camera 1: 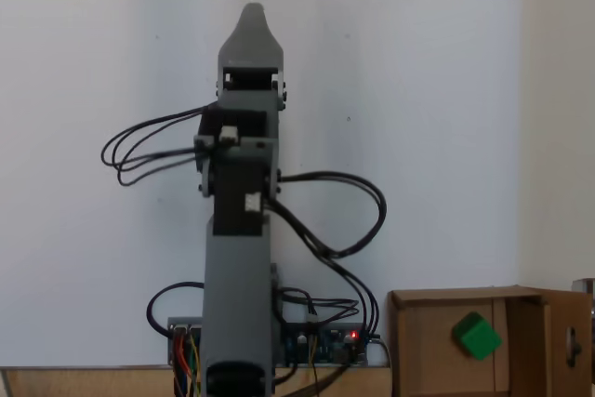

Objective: Grasp a green dice and put it in the bin.

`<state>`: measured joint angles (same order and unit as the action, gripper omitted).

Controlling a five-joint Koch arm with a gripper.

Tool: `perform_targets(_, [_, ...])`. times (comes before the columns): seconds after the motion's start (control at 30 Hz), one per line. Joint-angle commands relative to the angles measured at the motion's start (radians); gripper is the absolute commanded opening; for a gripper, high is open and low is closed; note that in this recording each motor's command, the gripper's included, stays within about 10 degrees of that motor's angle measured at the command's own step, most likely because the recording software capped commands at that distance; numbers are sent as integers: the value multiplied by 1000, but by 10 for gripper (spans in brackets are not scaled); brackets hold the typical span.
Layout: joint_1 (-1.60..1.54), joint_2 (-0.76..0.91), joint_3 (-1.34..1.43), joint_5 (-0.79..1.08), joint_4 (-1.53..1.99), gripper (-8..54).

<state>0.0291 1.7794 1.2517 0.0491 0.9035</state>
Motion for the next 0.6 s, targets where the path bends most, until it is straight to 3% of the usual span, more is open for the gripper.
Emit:
perform_targets(0.0, [-12,87,114,-34,-162,446])
perform_targets(0.23, [-9,210,502,-15,-398,449])
perform_targets(0.57, [138,270,523,-26,-704,450])
